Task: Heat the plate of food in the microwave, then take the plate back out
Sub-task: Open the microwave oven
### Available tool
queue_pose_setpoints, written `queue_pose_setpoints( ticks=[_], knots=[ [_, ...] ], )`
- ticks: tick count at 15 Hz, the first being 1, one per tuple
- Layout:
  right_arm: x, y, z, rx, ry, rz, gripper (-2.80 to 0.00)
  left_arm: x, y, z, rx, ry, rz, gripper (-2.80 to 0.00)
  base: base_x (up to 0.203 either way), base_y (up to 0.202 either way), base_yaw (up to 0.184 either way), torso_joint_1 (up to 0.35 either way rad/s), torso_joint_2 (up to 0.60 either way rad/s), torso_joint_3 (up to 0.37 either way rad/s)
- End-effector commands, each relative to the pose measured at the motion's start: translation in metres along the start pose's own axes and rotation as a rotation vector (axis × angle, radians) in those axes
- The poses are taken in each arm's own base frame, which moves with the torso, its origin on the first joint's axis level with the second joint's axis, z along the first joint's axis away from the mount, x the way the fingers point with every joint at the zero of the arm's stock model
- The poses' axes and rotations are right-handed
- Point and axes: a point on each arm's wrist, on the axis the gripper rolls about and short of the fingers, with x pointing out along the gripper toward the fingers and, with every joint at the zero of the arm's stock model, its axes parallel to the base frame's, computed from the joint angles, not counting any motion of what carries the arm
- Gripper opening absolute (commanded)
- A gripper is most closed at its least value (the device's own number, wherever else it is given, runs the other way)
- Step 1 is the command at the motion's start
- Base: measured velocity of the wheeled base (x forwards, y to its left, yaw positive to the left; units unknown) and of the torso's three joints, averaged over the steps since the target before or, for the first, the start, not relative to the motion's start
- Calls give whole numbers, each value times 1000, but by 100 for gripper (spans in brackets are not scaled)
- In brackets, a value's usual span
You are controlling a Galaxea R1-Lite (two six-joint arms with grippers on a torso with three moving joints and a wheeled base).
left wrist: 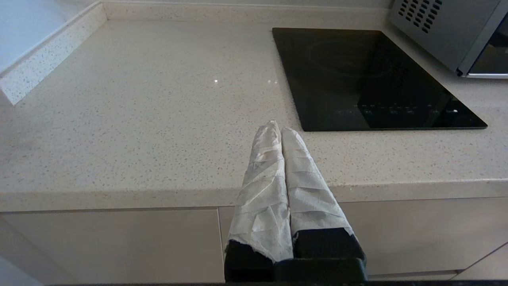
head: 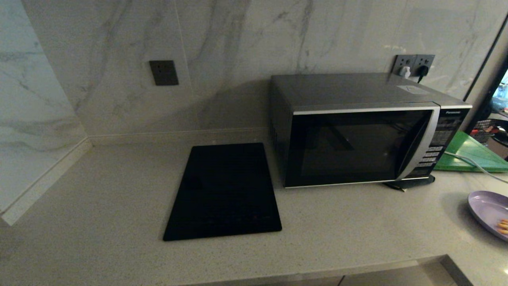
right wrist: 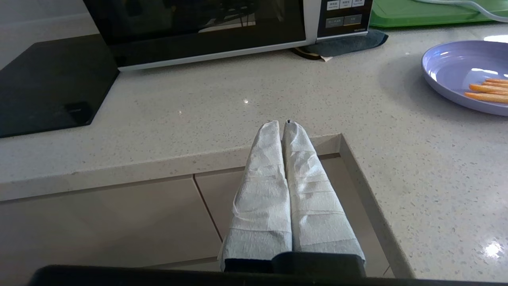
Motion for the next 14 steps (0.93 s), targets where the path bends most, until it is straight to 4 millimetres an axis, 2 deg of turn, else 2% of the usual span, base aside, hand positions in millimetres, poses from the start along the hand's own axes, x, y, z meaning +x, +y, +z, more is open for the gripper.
queue_pose_setpoints(
  ticks=[1, 14],
  knots=[
    [0, 0, -1, 1, 4, -1, -280, 0, 0, 0, -1, 0, 1, -280, 0, 0, 0, 0, 0, 0],
    [0, 0, -1, -1, 4, -1, -280, 0, 0, 0, -1, -1, 2, -280, 0, 0, 0, 0, 0, 0]
  ],
)
